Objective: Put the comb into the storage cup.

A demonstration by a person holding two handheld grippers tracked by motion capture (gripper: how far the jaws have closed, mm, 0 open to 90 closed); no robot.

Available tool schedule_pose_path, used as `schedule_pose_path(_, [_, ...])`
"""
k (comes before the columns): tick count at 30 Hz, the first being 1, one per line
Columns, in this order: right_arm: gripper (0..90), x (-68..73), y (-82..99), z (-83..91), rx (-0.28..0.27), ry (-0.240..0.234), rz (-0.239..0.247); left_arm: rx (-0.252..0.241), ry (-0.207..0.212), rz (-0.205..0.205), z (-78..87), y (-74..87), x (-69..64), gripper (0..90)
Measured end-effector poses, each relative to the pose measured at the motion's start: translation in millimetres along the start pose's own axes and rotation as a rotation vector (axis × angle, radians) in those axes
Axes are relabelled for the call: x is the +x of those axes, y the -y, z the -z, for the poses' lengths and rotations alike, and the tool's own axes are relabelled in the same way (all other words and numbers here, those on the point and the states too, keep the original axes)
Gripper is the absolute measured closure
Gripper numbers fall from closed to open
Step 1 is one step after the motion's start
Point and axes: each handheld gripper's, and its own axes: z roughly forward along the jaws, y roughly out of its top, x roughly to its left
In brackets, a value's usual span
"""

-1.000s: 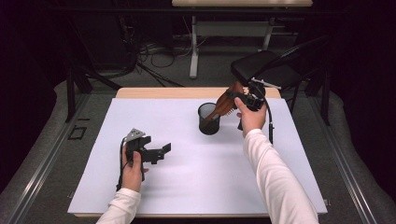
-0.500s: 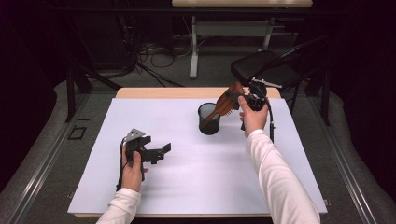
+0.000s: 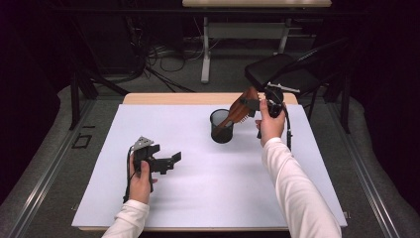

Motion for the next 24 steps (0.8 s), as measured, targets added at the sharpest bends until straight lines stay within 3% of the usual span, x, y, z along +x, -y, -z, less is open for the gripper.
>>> schedule_pose_path(14, [0.0, -0.2, -1.6, 2.2, -0.002, 0.003, 0.011, -0.001, 0.002, -0.001, 0.3, -0.1, -0.3, 0.3])
schedule_pose_path(21, [0.0, 4.1, -3.7, 2.4, 0.026, 0.034, 0.075, 0.000, 0.002, -0.003, 0.2, -0.2, -0.2, 0.3])
schedule_pose_path(24, [0.0, 4.6, -5.3, 4.4, 0.021, 0.030, 0.074, 0.000, 0.004, -0.005, 0.1, -0.1, -0.3, 0.3])
